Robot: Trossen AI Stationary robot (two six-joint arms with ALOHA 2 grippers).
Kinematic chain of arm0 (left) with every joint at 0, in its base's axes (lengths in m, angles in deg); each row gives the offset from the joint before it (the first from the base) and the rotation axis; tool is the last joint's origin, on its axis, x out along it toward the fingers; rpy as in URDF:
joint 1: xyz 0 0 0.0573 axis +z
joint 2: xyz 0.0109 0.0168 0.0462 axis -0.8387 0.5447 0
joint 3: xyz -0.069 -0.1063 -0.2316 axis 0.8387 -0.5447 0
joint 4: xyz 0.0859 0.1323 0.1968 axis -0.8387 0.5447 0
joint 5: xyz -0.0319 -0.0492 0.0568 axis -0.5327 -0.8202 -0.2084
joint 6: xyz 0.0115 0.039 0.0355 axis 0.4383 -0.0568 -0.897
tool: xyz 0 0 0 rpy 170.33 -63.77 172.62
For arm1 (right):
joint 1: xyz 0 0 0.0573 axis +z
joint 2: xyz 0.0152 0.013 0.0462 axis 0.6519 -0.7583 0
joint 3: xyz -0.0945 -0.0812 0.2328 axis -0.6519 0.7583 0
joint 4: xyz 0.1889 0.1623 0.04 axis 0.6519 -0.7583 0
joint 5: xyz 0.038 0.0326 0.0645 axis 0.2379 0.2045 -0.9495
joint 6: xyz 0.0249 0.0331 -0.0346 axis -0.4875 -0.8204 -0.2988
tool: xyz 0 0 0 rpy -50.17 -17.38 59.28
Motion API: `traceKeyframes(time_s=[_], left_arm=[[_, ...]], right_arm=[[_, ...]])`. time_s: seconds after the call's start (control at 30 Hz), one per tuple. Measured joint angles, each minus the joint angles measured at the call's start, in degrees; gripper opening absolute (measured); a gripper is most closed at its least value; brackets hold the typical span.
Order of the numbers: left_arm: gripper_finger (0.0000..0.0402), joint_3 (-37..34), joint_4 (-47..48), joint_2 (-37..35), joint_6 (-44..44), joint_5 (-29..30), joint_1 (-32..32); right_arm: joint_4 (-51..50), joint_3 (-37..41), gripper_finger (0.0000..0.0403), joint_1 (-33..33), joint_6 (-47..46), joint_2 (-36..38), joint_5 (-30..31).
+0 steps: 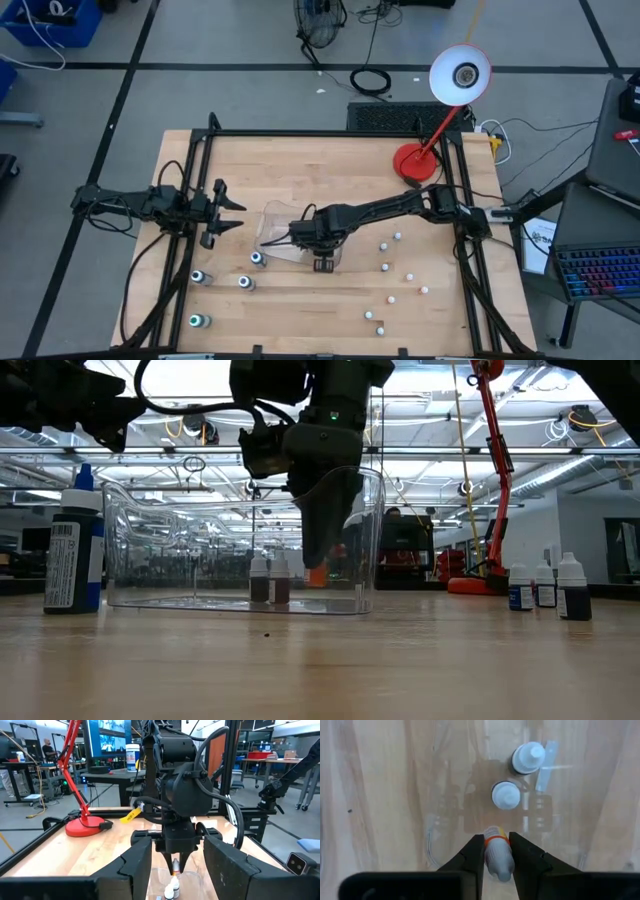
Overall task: Pick & Place food coloring
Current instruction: Put the small orange food coloring bottle into the transparent bin, then put the small blue food coloring bottle into the transparent bin
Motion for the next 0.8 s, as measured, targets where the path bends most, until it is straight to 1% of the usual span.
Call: traceKeyframes(time_s=[0.17,0.27,0.37,0.5,0.67,0.8], left_arm=[[0.0182,0.0,0.01,0.0,0.0,0.0,0.0],[0.0182,0.0,0.0,0.0,0.0,0.0,0.0],[0.0182,0.0,0.0,0.0,0.0,0.0,0.0],[0.0182,0.0,0.0,0.0,0.0,0.0,-0.01],[0.0182,-0.04,0.01,0.0,0.0,0.0,-0.02],[0.0182,-0.06,0.06,0.0,0.0,0.0,-0.02]], right_arm=[[-0.01,0.01,0.0141,0.0,-0.38,0.06,0.53],[-0.02,0.01,0.0164,0.0,-1.77,0.06,0.53],[-0.02,0.01,0.0171,0.0,-1.91,0.06,0.53],[-0.55,0.08,0.0169,0.04,-3.53,1.79,1.23],[-2.42,0.07,0.0159,0.0,-8.31,8.9,1.29],[-7.91,-0.02,0.0155,1.53,-16.25,14.67,0.81]])
